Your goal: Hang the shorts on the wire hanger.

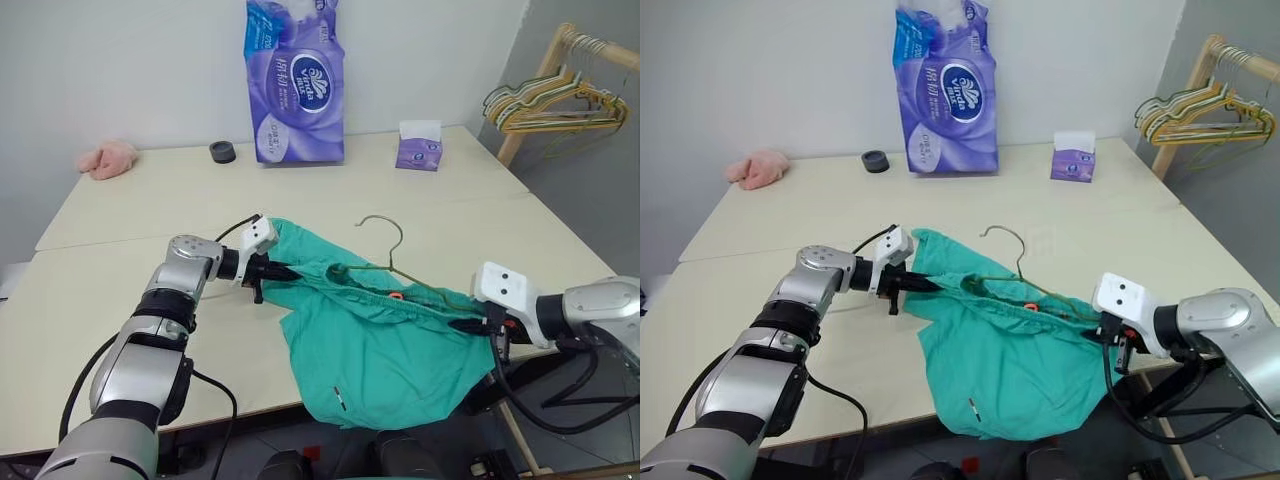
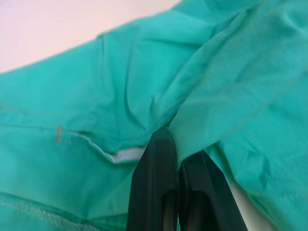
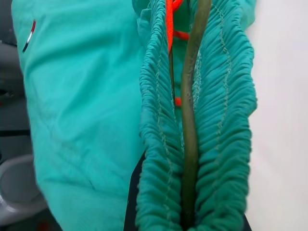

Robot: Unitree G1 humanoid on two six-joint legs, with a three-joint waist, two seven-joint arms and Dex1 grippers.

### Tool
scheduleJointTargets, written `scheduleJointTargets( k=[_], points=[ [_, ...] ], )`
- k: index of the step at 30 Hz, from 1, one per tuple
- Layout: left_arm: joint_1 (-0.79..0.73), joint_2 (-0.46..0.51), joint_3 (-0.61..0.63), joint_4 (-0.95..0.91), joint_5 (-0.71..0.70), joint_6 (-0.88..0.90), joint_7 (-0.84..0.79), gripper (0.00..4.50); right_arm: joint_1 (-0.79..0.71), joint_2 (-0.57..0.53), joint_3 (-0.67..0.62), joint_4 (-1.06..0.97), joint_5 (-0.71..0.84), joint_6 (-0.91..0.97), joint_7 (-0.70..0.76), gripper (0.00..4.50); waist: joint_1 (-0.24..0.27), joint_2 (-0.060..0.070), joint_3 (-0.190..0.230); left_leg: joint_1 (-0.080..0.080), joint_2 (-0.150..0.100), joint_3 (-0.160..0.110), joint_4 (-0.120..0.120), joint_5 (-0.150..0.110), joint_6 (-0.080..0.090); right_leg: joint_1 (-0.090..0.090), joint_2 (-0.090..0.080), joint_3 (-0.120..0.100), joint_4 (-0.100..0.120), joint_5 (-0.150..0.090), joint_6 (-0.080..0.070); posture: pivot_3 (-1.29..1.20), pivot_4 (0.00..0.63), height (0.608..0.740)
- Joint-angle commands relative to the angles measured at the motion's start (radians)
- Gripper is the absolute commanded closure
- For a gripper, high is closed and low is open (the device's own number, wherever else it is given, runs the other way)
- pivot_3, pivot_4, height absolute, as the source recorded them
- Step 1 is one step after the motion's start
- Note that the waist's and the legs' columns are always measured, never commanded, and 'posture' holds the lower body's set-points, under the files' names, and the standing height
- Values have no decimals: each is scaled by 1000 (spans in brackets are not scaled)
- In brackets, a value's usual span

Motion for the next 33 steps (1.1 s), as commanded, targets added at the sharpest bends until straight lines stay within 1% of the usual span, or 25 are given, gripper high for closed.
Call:
scheduleJointTargets(
  k=[1, 7, 10, 13, 15, 17, 21, 23, 25, 27, 28, 29, 32, 33],
  points=[
    [-30, -12, 51, -76, -56, 46, -3, 4474, -30, 3, 10, -18, 0, -6, -15, 4500, 1, 0, 0, 0, 0, 0, 0, 0, 0, 0, 0, 0, 0, 0, 0, -233, 61, 740],
    [-4, -9, 73, -167, -103, 164, -10, 4474, -39, 16, 10, -9, 13, 1, -28, 4500, 0, 0, 0, 0, 0, 0, 0, 0, 0, 0, 0, 0, 0, 0, 0, -229, 60, 740],
    [5, -8, 86, -201, -117, 195, 4, 3912, -38, 19, 8, -10, 15, 5, -30, 4500, 0, 0, 0, 0, 0, 0, 0, 0, 0, 0, 0, 0, 0, 0, 0, -227, 58, 740],
    [17, -3, 87, -224, -112, 184, 15, 3065, -34, 21, 3, -12, 17, 11, -34, 4500, 0, 0, 0, 0, 0, 0, 0, 0, 0, 0, 0, 0, 0, 0, 0, -227, 58, 740],
    [18, 9, 93, -202, -93, 146, 41, 2459, -29, 28, -9, -13, 23, 22, -43, 4500, 1, 0, 0, 0, 0, 0, 0, 0, 0, 0, 0, 0, 0, 0, 0, -230, 58, 740],
    [11, 24, 101, -162, -69, 90, 80, 2459, -21, 35, -26, -14, 33, 34, -54, 4500, 1, 0, 0, 0, 0, 0, 0, 0, 0, 0, 0, 0, 0, 0, 0, -233, 59, 740],
    [-31, 53, 125, -24, -9, -81, 259, 2459, 18, 56, -86, -26, 76, 78, -82, 4500, 3, -1, 0, 0, 0, 0, 0, 0, 0, 0, 0, 0, 0, 0, 0, -240, 67, 740],
    [-39, 71, 107, 26, 32, -168, 299, 2459, 42, 71, -128, -31, 111, 115, -99, 4500, 3, -1, 0, 0, 0, -1, 0, 0, 0, 0, 0, 0, 0, 0, 0, -242, 69, 740],
    [-46, 74, 104, 56, 44, -210, 307, 2459, 60, 82, -164, -39, 141, 150, -115, 4500, 3, -1, 1, 0, 0, -1, 0, 0, 0, 0, 0, 0, 0, 0, 0, -243, 72, 740],
    [-46, 62, 112, 43, 26, -208, 282, 2459, 96, 119, -255, -49, 203, 249, -149, 4500, 8, -1, 1, 0, 0, -1, 0, 0, 0, 0, -1, 0, 0, 0, 0, -244, 76, 740],
    [-36, 49, 115, 10, 3, -176, 254, 2459, 111, 148, -310, -56, 237, 315, -173, 4500, 9, -1, 1, -1, 0, -1, 0, 0, 0, 0, -1, -1, 0, 0, 0, -244, 78, 740],
    [-21, 38, 112, -36, -18, -147, 220, 2459, 123, 174, -359, -67, 266, 375, -194, 4500, 10, -1, 1, -1, 0, -1, 0, 0, 0, 0, -1, -1, 0, 0, 0, -245, 80, 740],
    [22, 16, 109, -160, -62, -63, 172, 2459, 143, 222, -452, -102, 316, 496, -242, 4500, 8, -1, 1, -1, 0, -2, 0, 0, 0, 0, -2, -1, 0, 0, 0, -253, 86, 740],
    [45, 0, 102, -249, -94, 8, 158, 2459, 154, 259, -516, -120, 337, 563, -255, 4500, 6, -1, 1, -1, 0, -2, 0, 0, 0, 0, -2, -1, 0, 0, 0, -261, 91, 740]
  ],
)
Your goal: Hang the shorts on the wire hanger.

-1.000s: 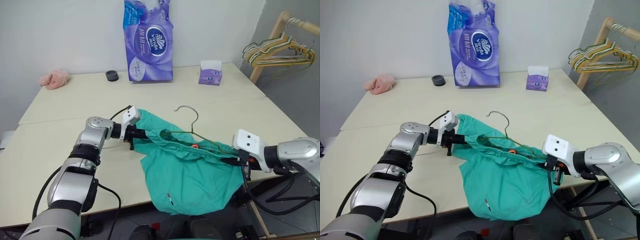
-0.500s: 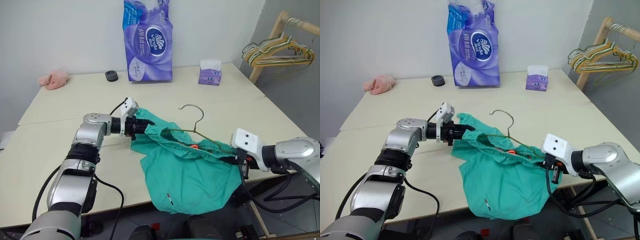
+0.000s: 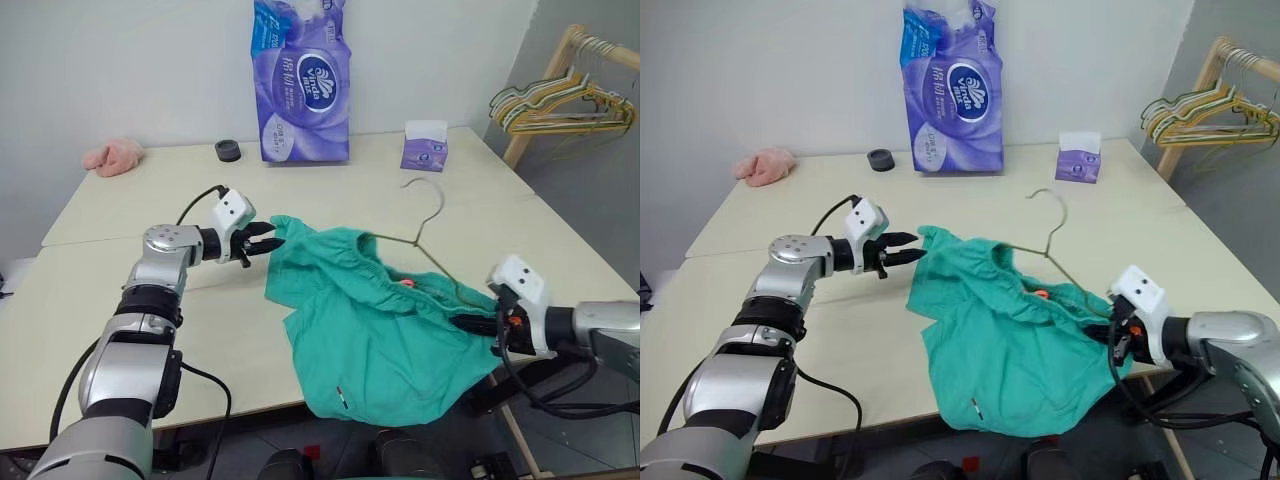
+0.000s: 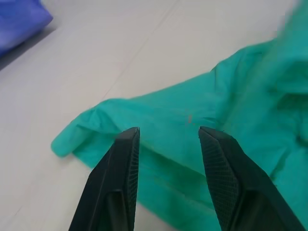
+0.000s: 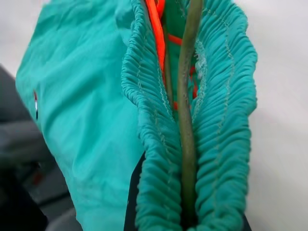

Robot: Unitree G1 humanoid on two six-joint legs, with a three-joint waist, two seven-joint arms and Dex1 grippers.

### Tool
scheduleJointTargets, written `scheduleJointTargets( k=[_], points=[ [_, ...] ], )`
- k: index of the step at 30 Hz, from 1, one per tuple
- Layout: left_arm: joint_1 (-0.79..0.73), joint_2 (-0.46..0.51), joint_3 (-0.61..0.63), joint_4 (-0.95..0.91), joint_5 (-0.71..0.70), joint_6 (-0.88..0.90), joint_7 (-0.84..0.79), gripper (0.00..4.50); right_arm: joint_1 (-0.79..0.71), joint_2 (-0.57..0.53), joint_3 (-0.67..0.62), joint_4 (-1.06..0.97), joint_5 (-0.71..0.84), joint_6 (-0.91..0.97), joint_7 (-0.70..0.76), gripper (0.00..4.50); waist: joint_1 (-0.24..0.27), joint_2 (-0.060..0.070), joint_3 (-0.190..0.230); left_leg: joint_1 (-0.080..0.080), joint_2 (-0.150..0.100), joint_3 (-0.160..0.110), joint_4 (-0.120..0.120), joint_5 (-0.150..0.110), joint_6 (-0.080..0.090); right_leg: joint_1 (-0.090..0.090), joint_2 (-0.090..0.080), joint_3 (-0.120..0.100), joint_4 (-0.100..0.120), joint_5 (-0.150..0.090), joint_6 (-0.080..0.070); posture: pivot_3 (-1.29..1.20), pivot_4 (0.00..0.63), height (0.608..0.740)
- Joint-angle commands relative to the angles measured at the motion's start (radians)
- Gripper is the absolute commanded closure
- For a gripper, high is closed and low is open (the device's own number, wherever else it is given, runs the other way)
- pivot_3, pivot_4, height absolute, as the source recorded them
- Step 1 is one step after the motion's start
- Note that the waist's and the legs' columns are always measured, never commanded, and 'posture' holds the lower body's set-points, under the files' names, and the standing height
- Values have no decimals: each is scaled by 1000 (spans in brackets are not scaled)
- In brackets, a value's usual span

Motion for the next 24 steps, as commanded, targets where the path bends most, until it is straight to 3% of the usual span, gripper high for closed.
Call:
scheduleJointTargets(
  k=[1, 6, 10, 17, 21, 24],
  points=[
    [44, -38, -1, -257, -107, 183, -51, 2459, 16, 73, -195, -78, 73, 182, -53, 4500, -4, 0, 0, 0, 0, 0, 0, 0, 0, 0, 0, 0, 0, 0, 0, -265, 93, 740],
    [112, -90, -90, -621, -184, 432, -58, 2459, 66, 170, -441, -70, 156, 272, -170, 4500, -7, 2, 2, 0, 0, 0, -1, 0, 0, 0, 0, 0, 1, 0, 0, -306, 112, 740],
    [98, -159, -169, -778, -218, 534, -29, 2459, 127, 197, -620, -18, 292, 272, -331, 4500, -9, 7, 6, 1, 0, 1, -1, 0, 0, 1, 1, 1, 0, 0, 1, -338, 126, 740],
    [37, -310, -221, -840, -259, 626, 56, 2459, 164, 153, -850, 107, 540, 272, -675, 4500, -44, 15, 17, 1, 1, 4, -2, 0, 1, 3, 11, 7, -5, -4, 6, -371, 140, 740],
    [-26, -421, -261, -814, -226, 601, 147, 2459, 47, 79, -941, 195, 539, 272, -911, 4500, -68, 17, 30, -1, 2, 8, -3, -1, 2, 5, 14, 10, -9, -4, 7, -377, 143, 740],
    [-65, -458, -274, -804, -200, 582, 192, 2459, -1, 1, -933, 236, 537, 272, -993, 4500, -82, 20, 35, -1, 1, 12, -3, -2, 4, 5, 14, 12, -10, -6, 10, -380, 150, 740]
  ],
)
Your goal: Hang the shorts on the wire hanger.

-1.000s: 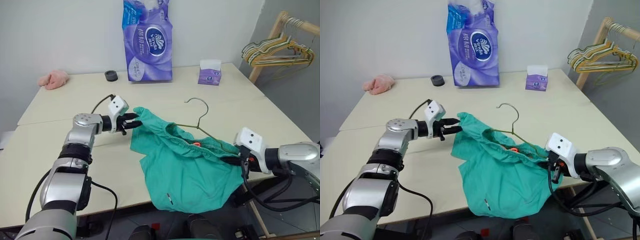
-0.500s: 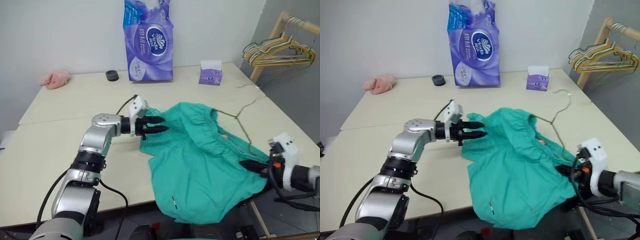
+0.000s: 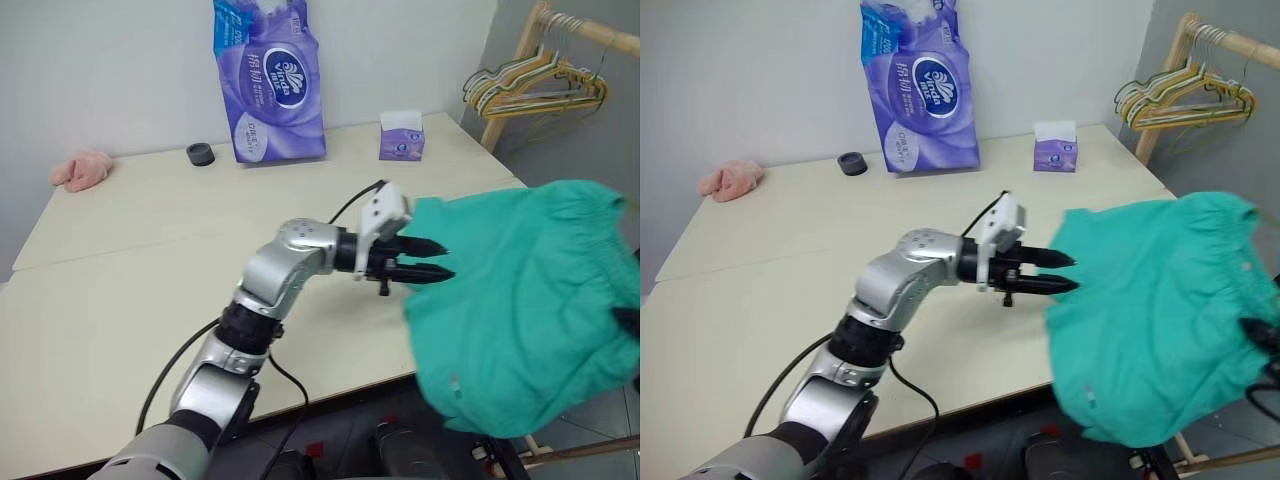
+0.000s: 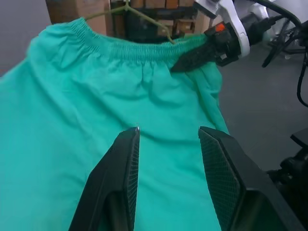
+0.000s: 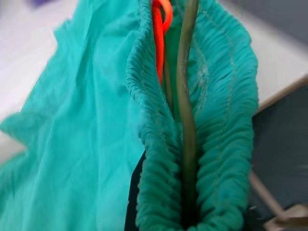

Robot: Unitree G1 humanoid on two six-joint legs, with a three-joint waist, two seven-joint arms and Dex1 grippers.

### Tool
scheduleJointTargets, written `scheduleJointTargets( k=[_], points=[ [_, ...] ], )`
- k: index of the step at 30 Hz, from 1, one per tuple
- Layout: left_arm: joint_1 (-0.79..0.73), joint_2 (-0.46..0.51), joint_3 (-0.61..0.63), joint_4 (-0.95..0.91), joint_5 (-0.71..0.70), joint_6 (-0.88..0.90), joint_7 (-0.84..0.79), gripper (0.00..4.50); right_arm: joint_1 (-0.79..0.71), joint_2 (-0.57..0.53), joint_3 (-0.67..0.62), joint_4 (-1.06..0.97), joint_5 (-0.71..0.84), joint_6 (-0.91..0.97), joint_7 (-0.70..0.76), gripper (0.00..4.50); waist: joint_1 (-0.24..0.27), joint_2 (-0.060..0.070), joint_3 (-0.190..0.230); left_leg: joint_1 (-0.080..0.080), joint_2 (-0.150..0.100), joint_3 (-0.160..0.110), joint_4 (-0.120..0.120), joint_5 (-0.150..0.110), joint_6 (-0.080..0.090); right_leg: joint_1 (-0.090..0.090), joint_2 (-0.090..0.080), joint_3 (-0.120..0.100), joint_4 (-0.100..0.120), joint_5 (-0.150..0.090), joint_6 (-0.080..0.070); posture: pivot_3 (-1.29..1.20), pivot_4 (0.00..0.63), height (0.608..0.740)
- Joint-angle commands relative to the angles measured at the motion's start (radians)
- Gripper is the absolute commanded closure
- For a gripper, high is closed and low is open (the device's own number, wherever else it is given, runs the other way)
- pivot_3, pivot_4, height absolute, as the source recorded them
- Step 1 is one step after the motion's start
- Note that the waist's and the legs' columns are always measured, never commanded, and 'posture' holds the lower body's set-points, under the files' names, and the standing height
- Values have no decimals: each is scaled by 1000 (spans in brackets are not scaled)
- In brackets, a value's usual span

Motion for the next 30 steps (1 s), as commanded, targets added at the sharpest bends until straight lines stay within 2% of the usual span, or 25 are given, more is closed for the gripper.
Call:
scheduleJointTargets(
  k=[1, 5, 9, 17, 22, 30],
  points=[
    [-57, -22, -2, -2, 31, -43, 57, 2459, -65, -76, -23, 32, 14, 8, -111, 4500, -8, -1, 2, 0, 1, 0, 0, 0, 0, 0, 1, 3, 0, 0, 0, -379, 150, 740],
    [-99, -45, -8, 28, 71, -108, 103, 2459, -135, -117, -13, 97, 27, 8, -189, 4500, -16, -1, 8, 4, 2, 6, -2, 0, 1, 0, 4, 9, 0, 0, 0, -372, 153, 740],
    [-179, -111, 9, 112, 113, -246, 165, 2459, -237, -155, 14, 161, -10, 8, -252, 4500, -24, 1, 15, 5, 2, 16, -2, -2, 3, 0, 4, 19, -2, 0, 2, -360, 156, 740],
    [-252, -172, -3, 208, 127, -394, 146, 2459, -332, -184, 19, 269, -66, 8, -338, 4500, -35, 2, 20, 3, 1, 23, -3, -6, 11, -1, 3, 24, -13, 2, 8, -359, 163, 740],
    [-279, -189, 2, 255, 127, -439, 131, 2459, -369, -186, 18, 348, -32, 8, -398, 4500, -38, 1, 27, 2, 1, 24, -3, -7, 11, -1, 3, 25, -15, 3, 10, -359, 163, 740],
    [-347, -238, 16, 356, 119, -500, 120, 2459, -350, -152, 43, 409, 123, 8, -537, 4500, -37, 1, 38, 1, 2, 25, -3, -7, 12, -2, 4, 26, -16, 4, 10, -337, 169, 740]
  ],
)
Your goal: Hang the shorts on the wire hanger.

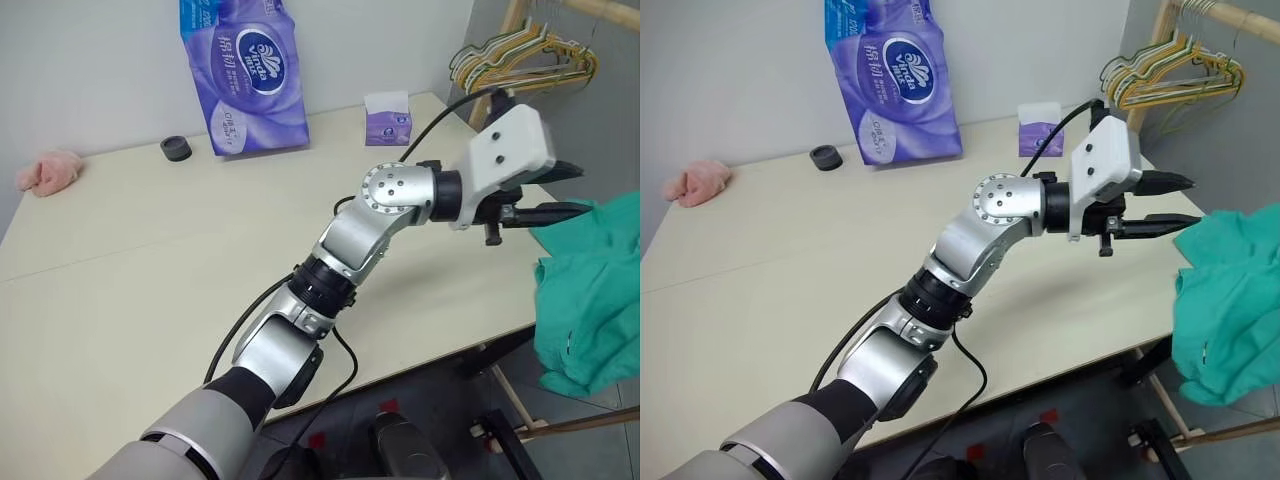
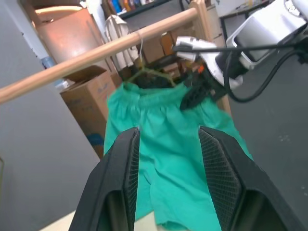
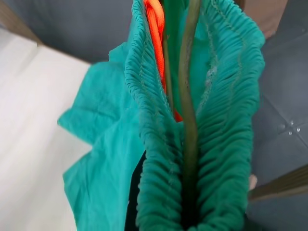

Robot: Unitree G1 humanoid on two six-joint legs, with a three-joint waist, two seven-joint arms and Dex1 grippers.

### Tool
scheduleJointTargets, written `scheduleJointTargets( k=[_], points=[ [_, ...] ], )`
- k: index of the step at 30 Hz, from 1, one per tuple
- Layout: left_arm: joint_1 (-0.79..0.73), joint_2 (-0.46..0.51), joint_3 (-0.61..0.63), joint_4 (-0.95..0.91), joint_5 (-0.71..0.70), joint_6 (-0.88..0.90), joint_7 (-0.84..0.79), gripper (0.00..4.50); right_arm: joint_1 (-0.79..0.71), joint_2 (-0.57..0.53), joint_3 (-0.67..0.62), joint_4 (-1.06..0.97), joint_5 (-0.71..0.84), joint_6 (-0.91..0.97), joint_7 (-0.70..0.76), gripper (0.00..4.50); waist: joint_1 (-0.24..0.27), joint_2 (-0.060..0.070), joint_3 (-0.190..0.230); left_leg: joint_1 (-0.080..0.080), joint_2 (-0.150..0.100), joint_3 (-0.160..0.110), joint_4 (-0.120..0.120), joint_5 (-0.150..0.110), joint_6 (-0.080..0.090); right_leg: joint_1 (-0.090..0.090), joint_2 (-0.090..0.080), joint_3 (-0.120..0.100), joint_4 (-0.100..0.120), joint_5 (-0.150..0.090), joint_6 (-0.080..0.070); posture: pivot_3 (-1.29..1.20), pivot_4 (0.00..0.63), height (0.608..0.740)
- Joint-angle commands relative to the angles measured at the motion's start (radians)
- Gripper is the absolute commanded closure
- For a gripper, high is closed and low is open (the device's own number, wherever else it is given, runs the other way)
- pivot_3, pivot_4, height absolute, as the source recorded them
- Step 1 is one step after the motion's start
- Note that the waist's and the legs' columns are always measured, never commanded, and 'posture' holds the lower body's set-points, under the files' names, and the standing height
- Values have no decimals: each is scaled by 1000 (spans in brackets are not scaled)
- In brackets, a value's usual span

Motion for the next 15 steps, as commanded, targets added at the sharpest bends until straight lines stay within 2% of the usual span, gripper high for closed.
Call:
scheduleJointTargets(
  k=[1, 15],
  points=[
    [-35, -19, 25, 7, -5, -29, -10, 2459, -23, 7, -11, -7, 60, 8, -58, 4500, 0, 0, 0, 0, 0, 0, 0, 0, 0, 0, 0, 0, 0, 0, 0, -337, 169, 740],
    [-72, -40, 68, 33, -14, -33, 3, 2459, -20, 17, -3, 8, 68, 8, -94, 4500, 2, -2, 1, -1, 1, -1, 0, 0, 0, 0, 0, -1, 0, 0, 0, -307, 167, 740]
  ],
)
